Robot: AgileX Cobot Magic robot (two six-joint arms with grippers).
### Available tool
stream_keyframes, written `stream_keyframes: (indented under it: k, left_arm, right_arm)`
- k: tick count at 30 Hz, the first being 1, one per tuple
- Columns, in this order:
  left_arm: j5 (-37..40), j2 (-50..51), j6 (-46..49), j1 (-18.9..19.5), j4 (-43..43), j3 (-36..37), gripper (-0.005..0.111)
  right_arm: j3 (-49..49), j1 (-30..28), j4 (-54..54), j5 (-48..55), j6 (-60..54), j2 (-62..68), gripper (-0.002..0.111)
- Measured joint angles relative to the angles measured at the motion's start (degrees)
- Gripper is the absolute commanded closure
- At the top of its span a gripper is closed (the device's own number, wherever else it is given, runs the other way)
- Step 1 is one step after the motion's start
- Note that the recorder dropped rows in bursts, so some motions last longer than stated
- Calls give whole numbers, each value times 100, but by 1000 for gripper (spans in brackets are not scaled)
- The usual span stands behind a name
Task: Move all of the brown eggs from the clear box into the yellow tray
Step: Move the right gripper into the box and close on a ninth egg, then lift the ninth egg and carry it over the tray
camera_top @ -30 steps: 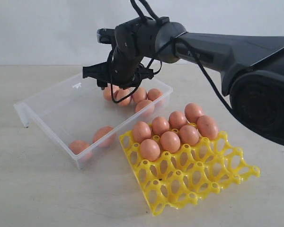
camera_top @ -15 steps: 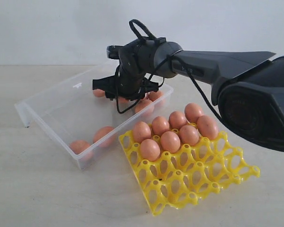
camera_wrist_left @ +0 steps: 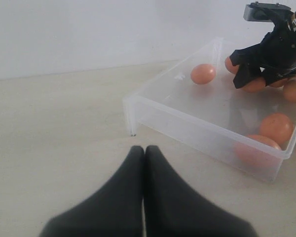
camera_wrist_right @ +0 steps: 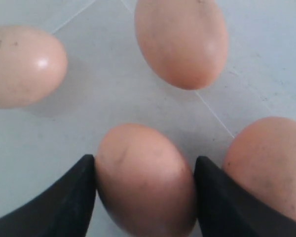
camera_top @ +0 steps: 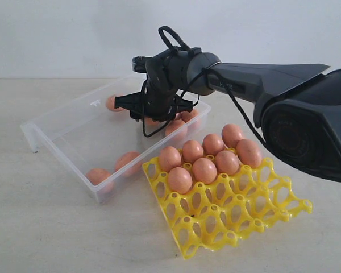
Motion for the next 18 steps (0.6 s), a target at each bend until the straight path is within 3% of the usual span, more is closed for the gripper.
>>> stream_keyframes:
  k: [8, 18]
  left_arm:
    - [0, 0, 0, 0, 0, 0, 111]
    - [0, 0, 0, 0, 0, 0, 111]
  right_arm:
    - [0, 0, 193, 37, -187, 0, 109]
    - [0, 199, 742, 471, -1369, -387, 109]
